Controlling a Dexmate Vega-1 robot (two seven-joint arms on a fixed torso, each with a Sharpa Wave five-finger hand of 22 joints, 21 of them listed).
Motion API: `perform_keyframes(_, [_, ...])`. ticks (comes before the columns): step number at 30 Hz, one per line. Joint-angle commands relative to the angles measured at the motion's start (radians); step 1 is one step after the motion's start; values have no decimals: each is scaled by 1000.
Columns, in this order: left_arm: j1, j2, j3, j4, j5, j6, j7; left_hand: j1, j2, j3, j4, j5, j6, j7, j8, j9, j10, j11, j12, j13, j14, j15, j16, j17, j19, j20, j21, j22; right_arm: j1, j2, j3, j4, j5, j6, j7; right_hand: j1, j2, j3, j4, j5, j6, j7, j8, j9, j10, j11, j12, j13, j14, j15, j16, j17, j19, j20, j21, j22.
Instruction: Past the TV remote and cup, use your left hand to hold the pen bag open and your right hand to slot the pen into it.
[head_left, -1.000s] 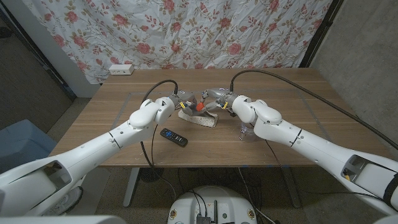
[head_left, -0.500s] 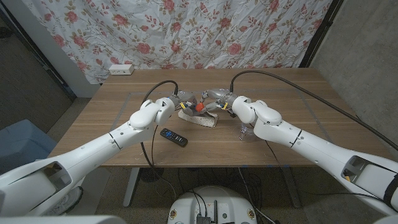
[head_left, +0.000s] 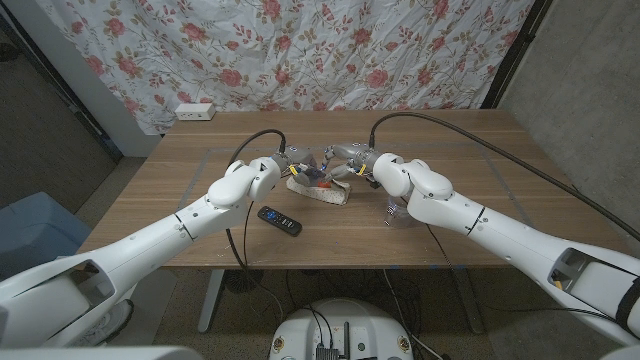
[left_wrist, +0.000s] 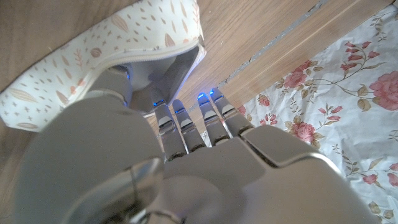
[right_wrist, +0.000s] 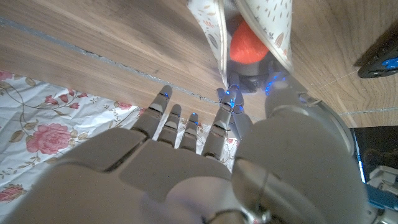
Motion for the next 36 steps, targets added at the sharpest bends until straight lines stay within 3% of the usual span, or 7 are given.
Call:
perform_keyframes(1, [4,4,-3,3,-5,-1,9,-2,10,-5,-1,3,0,-4,5,1,1,5,6,5,-5,-83,3,5,0,1,3,3,9,0,-5,-1,7,0,20,-10,-9,-6,3,5,-30,8,-13,-1,-13,10,-1,2,-2,5,-6,3,-10,1,-4,5])
perform_keyframes(14, [7,11,-8,-3,-5,-2,12,-3,11,-8,-1,3,0,-3,5,1,1,6,6,5,-5,-82,3,4,0,0,3,3,15,-13,-1,-6,17,12,39,-80,-37,-40,24,14,-117,25,-55,-5,-71,34,-5,4,-40,35,-22,7,-32,14,-5,5])
perform_keyframes(36, [14,20,-17,-19,4,0,15,-8,14,-13,0,2,2,1,7,1,2,6,6,5,-4,-83,4,4,0,-1,4,3,-15,-57,39,-57,47,16,45,-153,-46,-69,48,31,-160,43,-77,-4,-103,46,-1,4,-59,44,-29,11,-46,15,-4,6])
